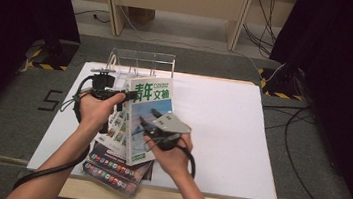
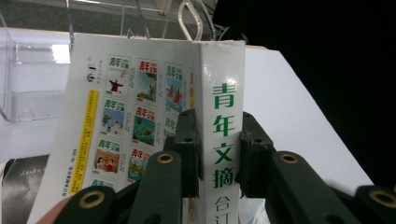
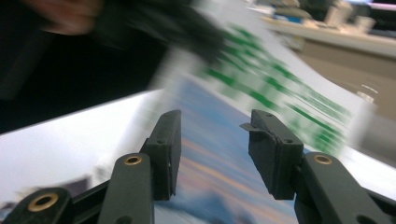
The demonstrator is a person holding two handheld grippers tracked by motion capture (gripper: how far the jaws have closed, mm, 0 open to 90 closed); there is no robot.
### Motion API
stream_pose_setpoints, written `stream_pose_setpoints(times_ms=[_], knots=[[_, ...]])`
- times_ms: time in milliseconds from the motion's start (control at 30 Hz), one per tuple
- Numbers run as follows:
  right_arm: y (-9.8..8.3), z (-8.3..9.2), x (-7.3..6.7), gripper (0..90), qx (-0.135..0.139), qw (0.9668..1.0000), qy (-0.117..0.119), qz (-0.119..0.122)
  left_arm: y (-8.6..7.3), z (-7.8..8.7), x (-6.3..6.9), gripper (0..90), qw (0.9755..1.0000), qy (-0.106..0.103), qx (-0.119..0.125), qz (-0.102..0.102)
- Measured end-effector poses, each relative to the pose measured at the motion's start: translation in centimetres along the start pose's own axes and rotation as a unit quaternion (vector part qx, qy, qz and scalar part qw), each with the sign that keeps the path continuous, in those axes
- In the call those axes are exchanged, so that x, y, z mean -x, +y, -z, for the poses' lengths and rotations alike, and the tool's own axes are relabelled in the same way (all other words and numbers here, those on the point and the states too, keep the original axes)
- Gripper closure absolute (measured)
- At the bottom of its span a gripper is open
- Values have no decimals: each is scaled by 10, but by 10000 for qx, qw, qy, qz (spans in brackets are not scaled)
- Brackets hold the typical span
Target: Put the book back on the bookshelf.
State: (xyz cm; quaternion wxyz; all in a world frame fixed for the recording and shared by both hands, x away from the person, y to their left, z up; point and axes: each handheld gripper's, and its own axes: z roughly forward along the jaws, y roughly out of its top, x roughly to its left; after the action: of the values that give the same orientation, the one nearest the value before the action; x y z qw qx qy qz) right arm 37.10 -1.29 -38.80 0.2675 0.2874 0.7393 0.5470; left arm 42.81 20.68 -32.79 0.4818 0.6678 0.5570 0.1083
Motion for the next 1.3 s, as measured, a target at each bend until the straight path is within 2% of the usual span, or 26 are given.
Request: stream_pose_setpoints(times_ms=[33, 100, 167, 233, 267, 300, 333, 367, 500, 567, 600, 667, 700, 733, 767, 800, 833, 867, 933, 967, 1000, 1100, 1133, 1167, 1267, 1300], knots=[[-3, 12, 22, 554, -38, 9996, -256, -84, 0, 2, 0, 727, 10000, -48, 13, -56], [-7, 24, 43, 553, -51, 9988, -369, -306, 0, 4, 1, 728, 9998, -146, 78, -137], [-13, 41, 69, 554, -61, 9970, -659, -406, 1, 5, 2, 729, 9996, -174, 114, -174], [-19, 54, 88, 553, -48, 9947, -831, -607, 7, 6, 7, 729, 9990, -234, 121, -350], [-19, 54, 88, 553, -48, 9947, -831, -607, 7, 6, 7, 729, 9990, -234, 121, -350], [-28, 69, 106, 555, -33, 9915, -1056, -762, 13, 6, 13, 730, 9983, -257, 162, -497], [-28, 69, 106, 555, -33, 9915, -1056, -762, 13, 6, 13, 730, 9983, -257, 162, -497], [-36, 84, 120, 555, 1, 9877, -1230, -965, 18, 7, 17, 730, 9978, -251, 252, -564], [-46, 102, 135, 555, 34, 9828, -1460, -1130, 36, 12, 30, 731, 9955, -241, 510, -767], [-50, 106, 138, 555, 46, 9819, -1509, -1147, 44, 16, 36, 730, 9919, -109, 813, -966], [-55, 112, 142, 555, 70, 9798, -1594, -1207, 46, 18, 38, 730, 9892, -41, 956, -1114], [-58, 114, 143, 555, 45, 9790, -1620, -1236, 45, 19, 42, 730, 9832, 142, 1227, -1347], [-62, 114, 144, 555, 39, 9785, -1625, -1265, 41, 18, 43, 730, 9785, 305, 1377, -1504], [-70, 115, 145, 556, -35, 9776, -1657, -1294, 34, 18, 44, 730, 9718, 494, 1489, -1762], [-74, 115, 145, 556, -62, 9774, -1647, -1325, 20, 16, 41, 729, 9623, 683, 1603, -2088], [-77, 114, 145, 556, -77, 9774, -1639, -1333, 20, 16, 41, 729, 9623, 683, 1603, -2088], [-81, 114, 144, 556, -122, 9772, -1647, -1336, 8, 15, 36, 728, 9604, 691, 1544, -2215], [-83, 113, 143, 556, -168, 9772, -1626, -1352, -1, 16, 31, 728, 9609, 685, 1526, -2208], [-85, 113, 143, 556, -202, 9777, -1618, -1323, -18, 22, 21, 728, 9563, 814, 1638, -2280], [-86, 112, 143, 557, -229, 9776, -1629, -1311, -23, 27, 15, 727, 9565, 843, 1719, -2201], [-86, 111, 143, 557, -228, 9775, -1625, -1322, -31, 37, 6, 727, 9586, 708, 1873, -2025], [-86, 109, 142, 557, -239, 9779, -1622, -1294, -37, 44, -1, 725, 9597, 496, 1918, -1993], [-85, 107, 141, 557, -254, 9778, -1607, -1319, -42, 47, -2, 725, 9580, 445, 1969, -2035], [-85, 107, 141, 557, -236, 9784, -1607, -1280, -50, 51, 2, 725, 9540, 355, 2024, -2185], [-83, 108, 138, 557, -207, 9782, -1619, -1284, -57, 54, 6, 724, 9518, 334, 2093, -2218], [-83, 108, 138, 556, -205, 9783, -1612, -1284, -61, 56, 9, 724, 9494, 395, 2150, -2255]])
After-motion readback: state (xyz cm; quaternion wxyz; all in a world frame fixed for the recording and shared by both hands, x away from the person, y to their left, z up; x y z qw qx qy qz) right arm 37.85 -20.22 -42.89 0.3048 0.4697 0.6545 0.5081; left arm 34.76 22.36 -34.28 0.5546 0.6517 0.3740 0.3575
